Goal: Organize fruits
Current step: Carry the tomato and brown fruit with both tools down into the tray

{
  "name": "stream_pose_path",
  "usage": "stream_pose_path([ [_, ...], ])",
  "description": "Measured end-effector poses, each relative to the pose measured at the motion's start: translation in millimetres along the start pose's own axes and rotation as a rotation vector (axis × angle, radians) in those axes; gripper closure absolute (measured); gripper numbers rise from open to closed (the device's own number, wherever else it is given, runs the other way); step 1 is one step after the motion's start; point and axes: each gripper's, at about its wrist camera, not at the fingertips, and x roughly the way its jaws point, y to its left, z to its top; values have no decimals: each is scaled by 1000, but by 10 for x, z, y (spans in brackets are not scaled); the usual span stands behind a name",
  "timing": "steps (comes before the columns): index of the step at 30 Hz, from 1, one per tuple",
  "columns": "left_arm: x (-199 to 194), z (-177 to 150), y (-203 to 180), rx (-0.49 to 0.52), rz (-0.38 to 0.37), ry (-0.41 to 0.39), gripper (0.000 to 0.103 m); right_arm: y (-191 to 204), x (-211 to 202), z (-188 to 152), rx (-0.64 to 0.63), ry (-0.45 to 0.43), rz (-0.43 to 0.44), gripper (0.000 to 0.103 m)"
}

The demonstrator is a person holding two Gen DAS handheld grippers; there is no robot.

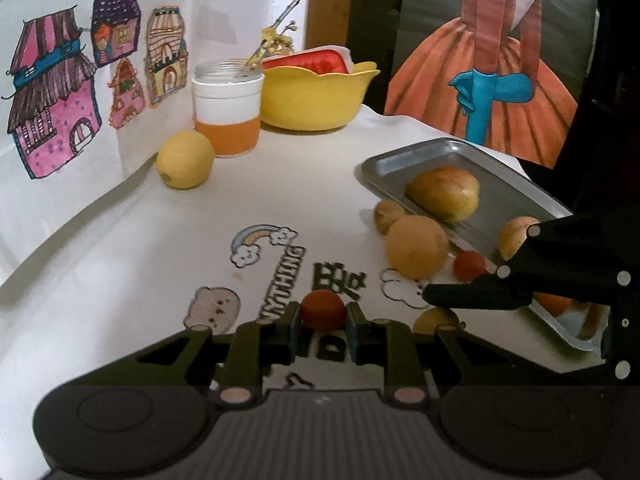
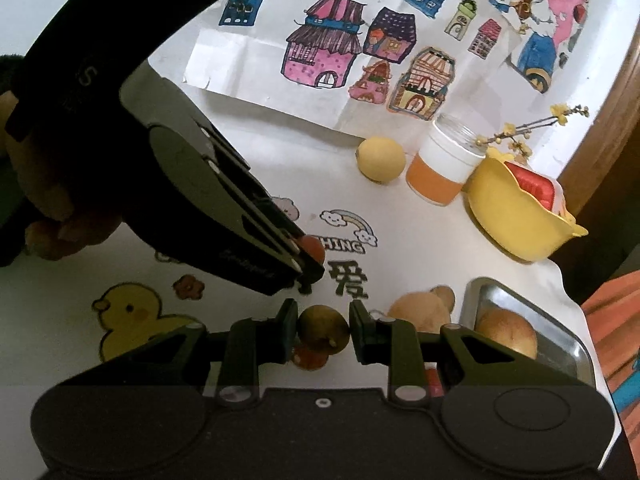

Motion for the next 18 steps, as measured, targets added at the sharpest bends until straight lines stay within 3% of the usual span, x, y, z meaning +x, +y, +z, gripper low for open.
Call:
stream_pose_path([
  [18,-115,-43,-382,14,-64,-4,77,-36,-542,-410,88,-18,-95,73],
])
